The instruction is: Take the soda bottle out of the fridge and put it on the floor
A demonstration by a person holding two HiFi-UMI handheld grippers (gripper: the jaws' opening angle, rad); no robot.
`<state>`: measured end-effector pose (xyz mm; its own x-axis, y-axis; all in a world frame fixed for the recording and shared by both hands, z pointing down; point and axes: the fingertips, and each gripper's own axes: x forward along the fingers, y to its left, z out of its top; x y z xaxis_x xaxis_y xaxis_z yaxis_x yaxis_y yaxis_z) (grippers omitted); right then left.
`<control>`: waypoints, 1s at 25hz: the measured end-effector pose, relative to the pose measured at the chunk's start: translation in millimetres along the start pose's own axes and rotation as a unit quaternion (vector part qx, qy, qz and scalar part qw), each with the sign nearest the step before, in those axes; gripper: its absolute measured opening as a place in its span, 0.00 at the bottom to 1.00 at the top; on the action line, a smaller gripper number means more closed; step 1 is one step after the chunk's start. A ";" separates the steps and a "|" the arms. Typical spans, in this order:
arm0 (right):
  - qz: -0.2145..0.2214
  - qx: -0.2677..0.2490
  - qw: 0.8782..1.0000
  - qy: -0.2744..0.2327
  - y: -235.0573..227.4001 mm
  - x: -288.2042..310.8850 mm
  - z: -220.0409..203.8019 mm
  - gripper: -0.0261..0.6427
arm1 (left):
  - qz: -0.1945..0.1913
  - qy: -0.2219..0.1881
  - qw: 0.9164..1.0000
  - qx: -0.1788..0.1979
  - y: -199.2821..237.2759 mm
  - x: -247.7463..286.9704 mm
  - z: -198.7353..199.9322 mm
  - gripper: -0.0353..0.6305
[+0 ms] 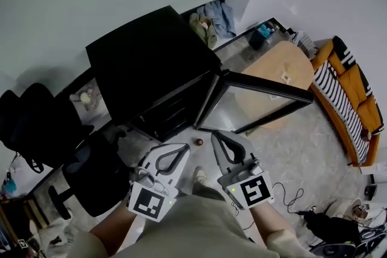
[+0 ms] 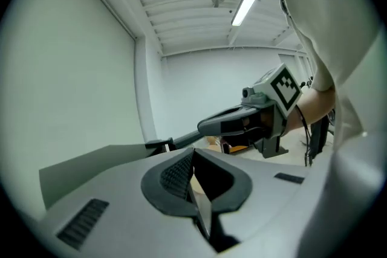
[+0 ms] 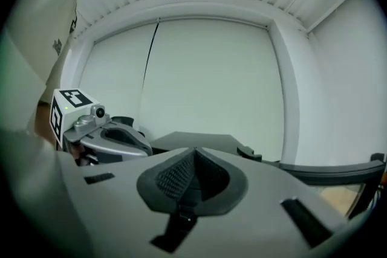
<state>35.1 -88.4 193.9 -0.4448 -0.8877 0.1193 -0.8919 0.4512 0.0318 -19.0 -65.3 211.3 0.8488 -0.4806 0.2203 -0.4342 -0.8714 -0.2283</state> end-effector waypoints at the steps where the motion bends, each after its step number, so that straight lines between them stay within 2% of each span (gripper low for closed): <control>1: 0.001 0.002 1.000 -0.012 1.6 -2.1 11.9 0.03 | 0.004 -0.006 1.000 0.004 2.8 -5.1 9.0 0.06; 7: 0.010 -0.014 0.998 -0.061 15.2 -13.4 72.3 0.03 | 0.030 -0.042 0.999 0.008 20.3 -36.4 56.9 0.06; 12: 0.028 -0.017 0.996 -0.085 25.6 -21.4 105.4 0.03 | 0.056 -0.067 0.996 0.030 33.7 -56.1 86.1 0.06; 17: 0.048 -0.027 0.995 -0.082 40.1 -23.9 110.1 0.03 | 0.076 -0.079 0.994 0.020 46.8 -70.1 97.2 0.06; 25: 0.048 -0.035 0.995 -0.075 33.9 -15.7 104.6 0.03 | 0.088 -0.076 0.993 0.005 54.4 -70.0 89.5 0.06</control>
<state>3.2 -68.9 89.3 -0.5404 -0.8410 -0.0247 -0.8386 0.5360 0.0974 -75.1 -70.3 98.6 0.7961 -0.6044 0.0314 -0.5774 -0.7740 -0.2598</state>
